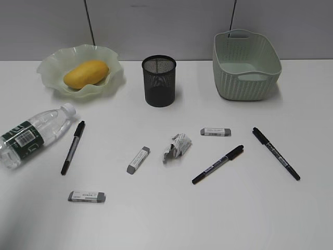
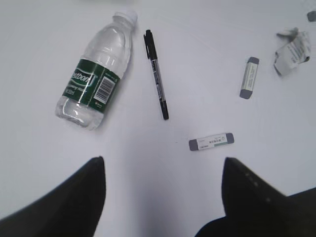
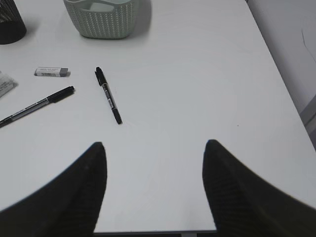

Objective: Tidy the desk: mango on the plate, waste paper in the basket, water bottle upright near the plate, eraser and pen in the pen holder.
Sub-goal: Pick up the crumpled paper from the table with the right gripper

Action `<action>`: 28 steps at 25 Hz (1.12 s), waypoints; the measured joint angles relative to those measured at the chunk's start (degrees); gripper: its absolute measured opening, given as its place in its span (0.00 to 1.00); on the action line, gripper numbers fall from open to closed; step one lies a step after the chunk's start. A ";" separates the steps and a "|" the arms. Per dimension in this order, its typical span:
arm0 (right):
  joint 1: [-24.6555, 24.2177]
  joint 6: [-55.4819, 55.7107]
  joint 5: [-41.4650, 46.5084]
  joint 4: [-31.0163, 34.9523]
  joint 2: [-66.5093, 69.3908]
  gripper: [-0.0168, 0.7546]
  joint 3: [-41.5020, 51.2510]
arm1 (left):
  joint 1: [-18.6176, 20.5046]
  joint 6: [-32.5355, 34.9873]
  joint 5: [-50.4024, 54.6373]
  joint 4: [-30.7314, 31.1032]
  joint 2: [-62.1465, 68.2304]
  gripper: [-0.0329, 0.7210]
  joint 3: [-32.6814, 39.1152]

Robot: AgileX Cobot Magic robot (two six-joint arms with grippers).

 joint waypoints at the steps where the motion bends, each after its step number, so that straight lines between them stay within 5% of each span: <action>1: 0.00 0.00 0.00 0.00 0.00 0.66 0.00 | 0.00 0.00 -1.46 -0.26 -2.74 0.78 2.29; 15: 0.00 0.00 0.00 0.00 0.00 0.66 0.00 | 0.00 -0.48 -5.03 -2.65 -44.86 0.78 22.05; 28: 0.00 0.00 -1.57 0.28 6.95 0.66 -1.04 | -0.04 -0.67 -3.55 -0.24 -51.25 0.77 23.85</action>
